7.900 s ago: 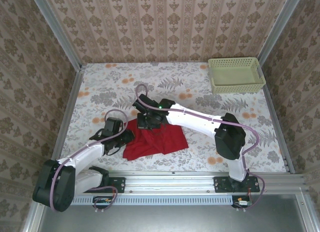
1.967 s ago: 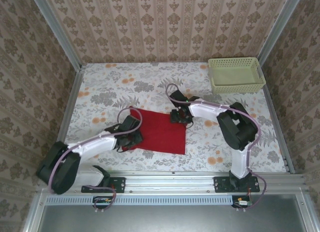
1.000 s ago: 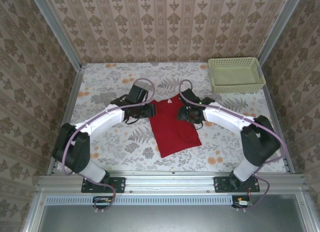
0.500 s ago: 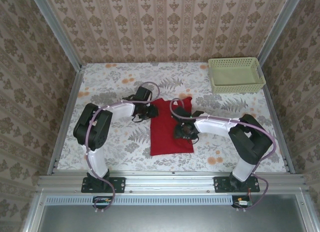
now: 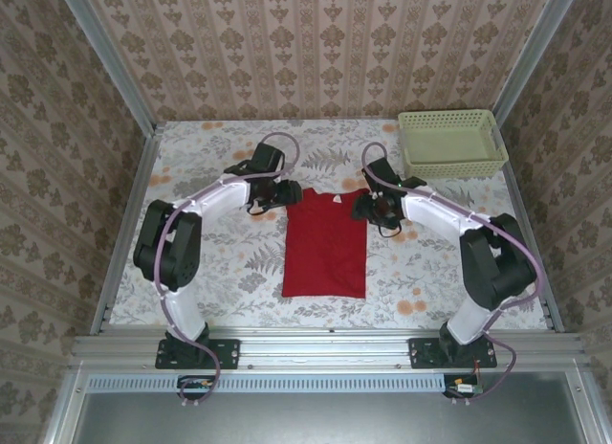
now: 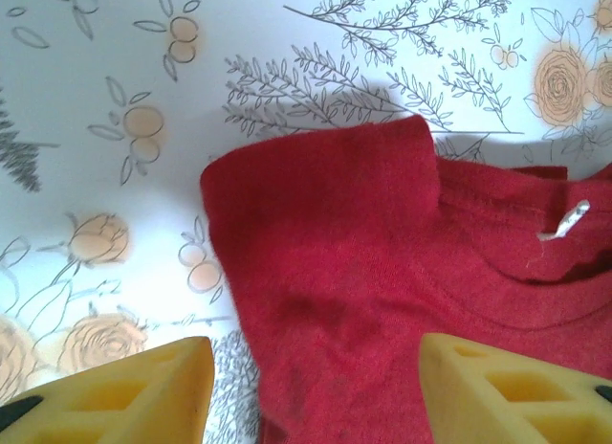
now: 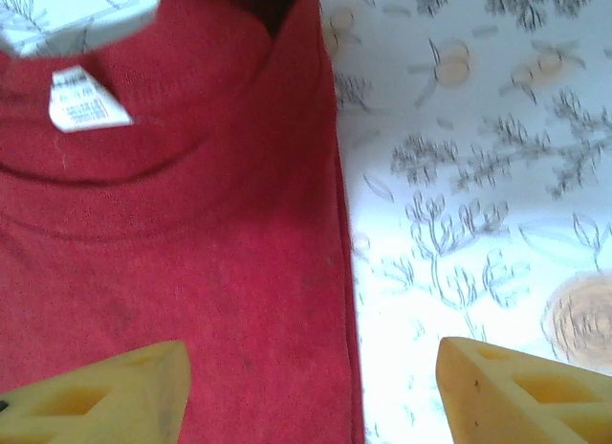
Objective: Fold the inside-out t-shirt
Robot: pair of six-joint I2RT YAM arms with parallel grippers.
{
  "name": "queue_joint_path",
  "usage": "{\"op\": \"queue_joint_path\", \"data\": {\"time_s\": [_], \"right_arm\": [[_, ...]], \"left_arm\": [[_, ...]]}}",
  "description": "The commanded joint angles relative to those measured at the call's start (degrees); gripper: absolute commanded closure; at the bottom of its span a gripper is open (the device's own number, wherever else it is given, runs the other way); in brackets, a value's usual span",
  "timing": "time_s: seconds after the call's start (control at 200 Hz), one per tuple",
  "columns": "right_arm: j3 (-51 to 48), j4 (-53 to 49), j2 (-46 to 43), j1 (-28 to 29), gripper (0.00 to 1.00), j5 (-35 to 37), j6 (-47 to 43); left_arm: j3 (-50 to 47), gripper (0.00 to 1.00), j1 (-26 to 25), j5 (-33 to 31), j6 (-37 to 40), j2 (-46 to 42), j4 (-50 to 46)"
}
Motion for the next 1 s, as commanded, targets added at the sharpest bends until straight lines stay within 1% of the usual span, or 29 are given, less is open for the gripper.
{"op": "queue_joint_path", "data": {"time_s": [0.0,0.215,0.36,0.465,0.655,0.71,0.79,0.85,0.915,0.935,0.995], "right_arm": [[3.41,-1.47,4.77,-0.7,0.3,-1.3,-2.94],[8.43,-1.36,12.19,-0.68,0.29,-2.57,-3.89],[11.3,-0.44,16.68,-0.58,0.3,-5.87,-4.56],[13.37,-0.45,19.49,-0.39,0.34,-7.45,-4.48],[16.22,-1.62,23.47,1.36,0.47,-7.4,-4.13],[16.47,-1.67,23.98,1.65,0.52,-7.43,-3.75],[15.89,-1.0,23.67,1.74,0.6,-7.49,-3.42],[15.21,-0.49,22.82,1.74,0.68,-7.21,-3.42],[14.26,-0.44,21.16,1.74,0.78,-6.7,-3.63],[13.92,1.13,20.58,1.7,0.81,-6.64,-3.79],[12.29,2.63,18.2,1.57,0.88,-7.13,-4.18]], "left_arm": [[3.06,0.4,-0.14,0.3,1.38,4.62,-2.28],[8.83,0.39,-0.83,1.45,1.35,11.9,-3.49],[10.68,0.45,-2.15,4.79,1.18,14.81,-1.55],[11.75,0.5,-2.99,6.2,0.84,16.47,-0.7],[11.3,0.59,-3.68,7.6,-0.05,18.03,0.43],[10.04,0.63,-3.53,7.68,-0.53,17.48,1.39],[7.75,0.72,-2.85,8.36,-1.29,15.98,3.23],[5.05,0.79,-2.07,9.04,-2.19,13.98,5.58],[1.25,0.86,-1.01,9.53,-3.24,10.59,8.71],[0.01,0.87,-0.59,9.62,-3.62,9.45,9.72],[-4.18,0.92,0.61,10.24,-4.91,5.72,13.27]]}}
